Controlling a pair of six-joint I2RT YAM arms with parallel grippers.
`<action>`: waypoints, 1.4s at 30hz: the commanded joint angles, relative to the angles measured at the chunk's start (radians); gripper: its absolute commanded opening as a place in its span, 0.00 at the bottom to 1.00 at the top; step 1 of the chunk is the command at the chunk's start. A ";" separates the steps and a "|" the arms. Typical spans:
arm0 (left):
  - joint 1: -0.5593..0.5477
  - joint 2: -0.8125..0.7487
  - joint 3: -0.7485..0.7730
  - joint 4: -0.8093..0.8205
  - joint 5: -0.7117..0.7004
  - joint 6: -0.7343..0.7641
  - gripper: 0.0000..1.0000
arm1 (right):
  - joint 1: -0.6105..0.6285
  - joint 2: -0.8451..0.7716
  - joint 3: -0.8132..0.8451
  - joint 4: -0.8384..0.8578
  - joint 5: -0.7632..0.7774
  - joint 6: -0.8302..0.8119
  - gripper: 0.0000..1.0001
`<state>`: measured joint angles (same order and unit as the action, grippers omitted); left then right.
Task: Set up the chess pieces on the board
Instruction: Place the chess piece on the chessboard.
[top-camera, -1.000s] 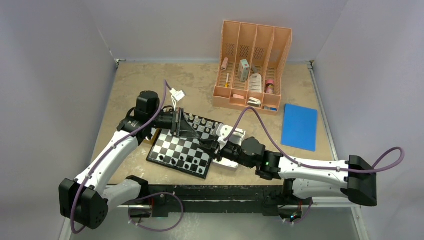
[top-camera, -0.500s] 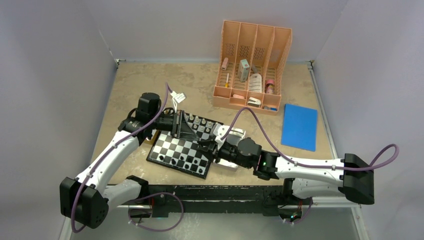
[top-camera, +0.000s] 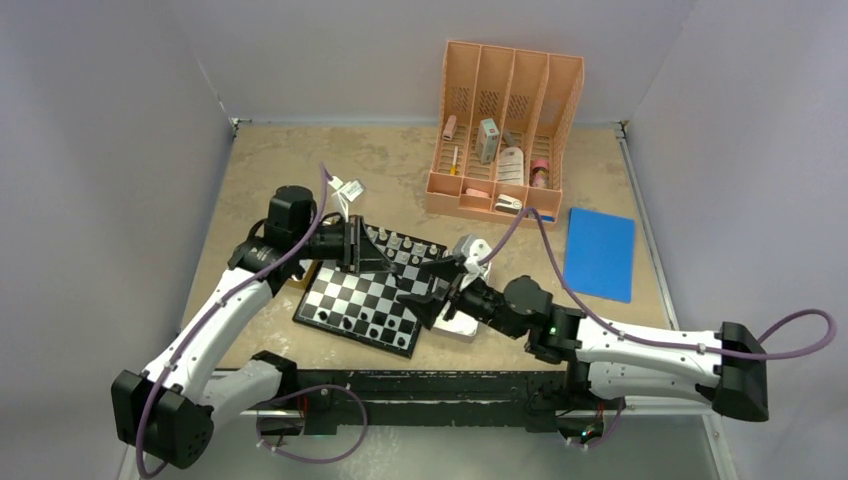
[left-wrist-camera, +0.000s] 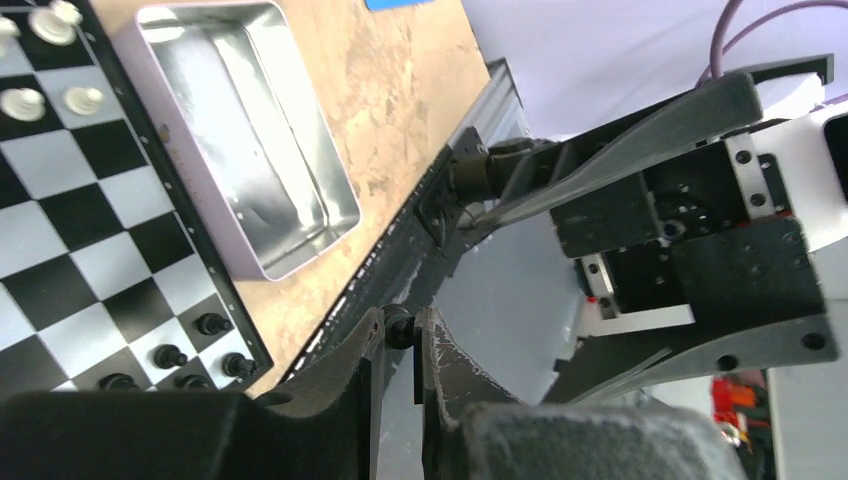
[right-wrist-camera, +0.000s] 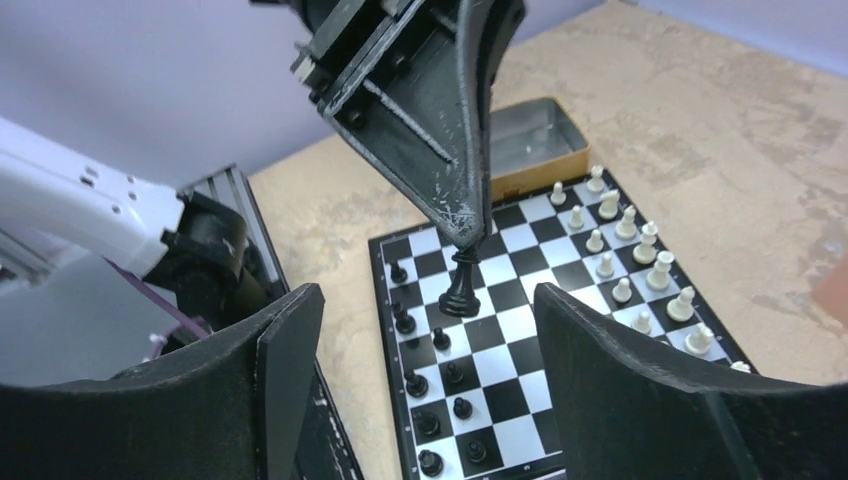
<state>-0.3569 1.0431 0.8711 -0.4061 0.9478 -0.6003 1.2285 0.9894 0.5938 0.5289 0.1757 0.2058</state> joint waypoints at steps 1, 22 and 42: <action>-0.006 -0.078 0.025 0.013 -0.145 0.015 0.00 | 0.000 -0.107 -0.049 0.026 0.077 0.041 0.84; -0.047 -0.341 -0.252 0.007 -0.692 -0.057 0.00 | 0.000 -0.405 -0.061 -0.244 0.307 0.043 0.99; -0.447 -0.253 -0.273 -0.212 -1.211 -0.312 0.00 | 0.000 -0.349 -0.006 -0.322 0.309 0.066 0.99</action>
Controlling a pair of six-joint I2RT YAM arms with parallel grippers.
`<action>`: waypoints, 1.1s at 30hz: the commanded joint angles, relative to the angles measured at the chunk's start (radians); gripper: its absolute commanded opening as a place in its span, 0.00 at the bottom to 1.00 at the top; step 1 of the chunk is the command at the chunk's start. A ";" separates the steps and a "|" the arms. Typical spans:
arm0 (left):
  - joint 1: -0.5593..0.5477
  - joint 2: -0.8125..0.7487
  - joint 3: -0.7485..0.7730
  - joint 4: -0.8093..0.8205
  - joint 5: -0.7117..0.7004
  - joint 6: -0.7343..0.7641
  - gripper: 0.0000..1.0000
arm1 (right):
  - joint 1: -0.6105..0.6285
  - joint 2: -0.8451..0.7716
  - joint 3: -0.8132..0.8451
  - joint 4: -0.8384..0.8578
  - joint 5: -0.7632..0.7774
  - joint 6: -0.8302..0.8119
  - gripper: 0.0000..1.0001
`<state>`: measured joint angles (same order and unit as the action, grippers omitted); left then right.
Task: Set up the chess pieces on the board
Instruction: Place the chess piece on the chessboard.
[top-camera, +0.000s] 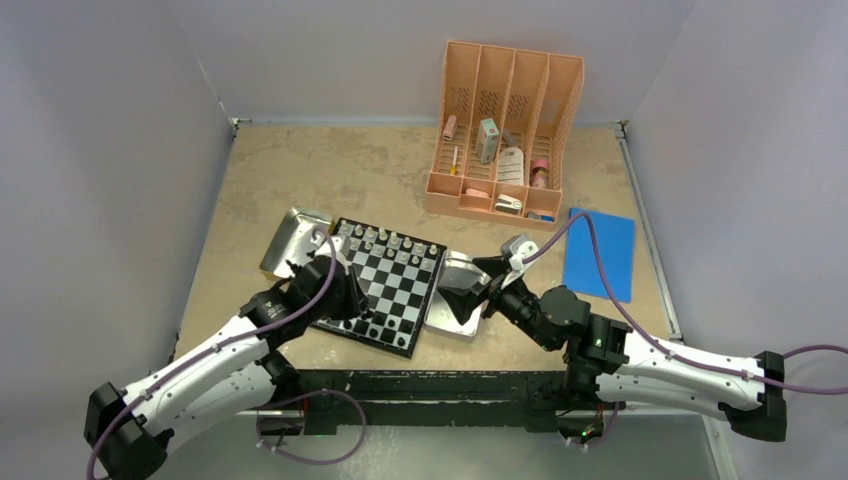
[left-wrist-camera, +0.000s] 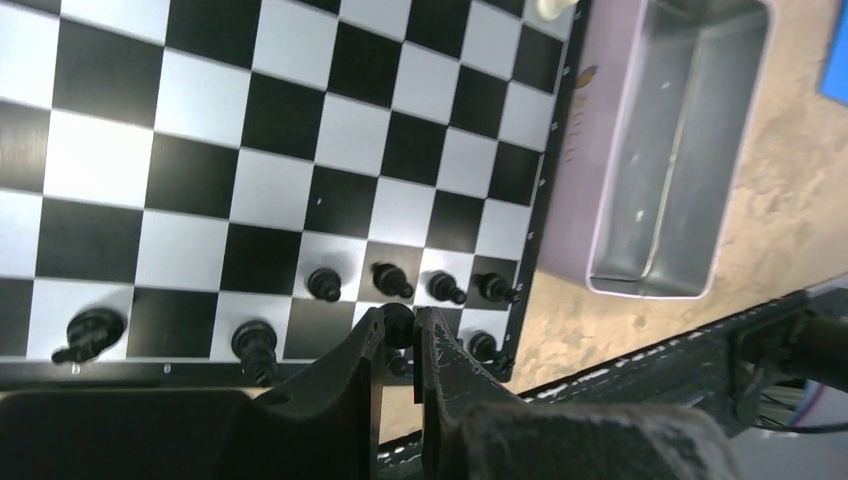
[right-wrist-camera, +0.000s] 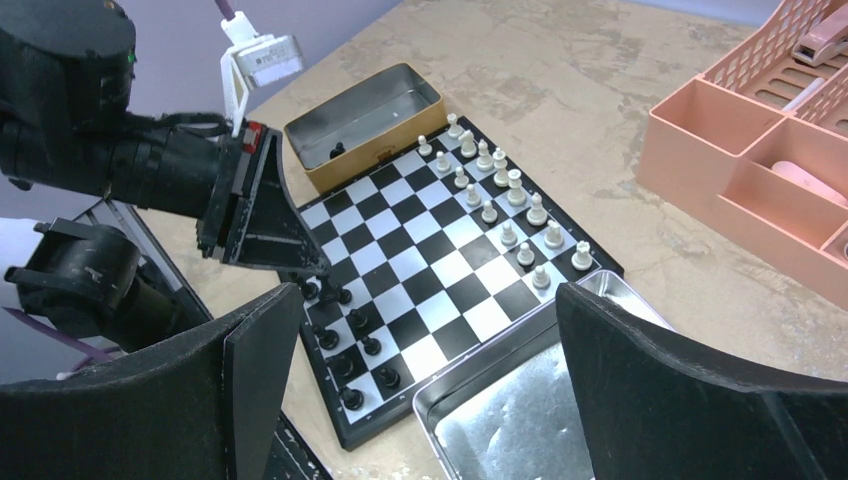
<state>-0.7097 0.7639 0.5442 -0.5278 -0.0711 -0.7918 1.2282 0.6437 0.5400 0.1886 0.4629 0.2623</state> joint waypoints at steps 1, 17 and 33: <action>-0.127 0.039 0.063 -0.110 -0.220 -0.148 0.00 | 0.001 -0.005 0.047 0.016 0.020 0.010 0.99; -0.352 0.154 0.128 -0.270 -0.486 -0.428 0.00 | 0.001 -0.057 0.056 -0.035 0.005 0.015 0.99; -0.352 0.163 0.036 -0.197 -0.524 -0.458 0.00 | 0.001 -0.041 0.076 -0.043 0.003 0.010 0.99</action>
<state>-1.0561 0.9352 0.6083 -0.7868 -0.5339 -1.2308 1.2285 0.6132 0.5571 0.1307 0.4568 0.2691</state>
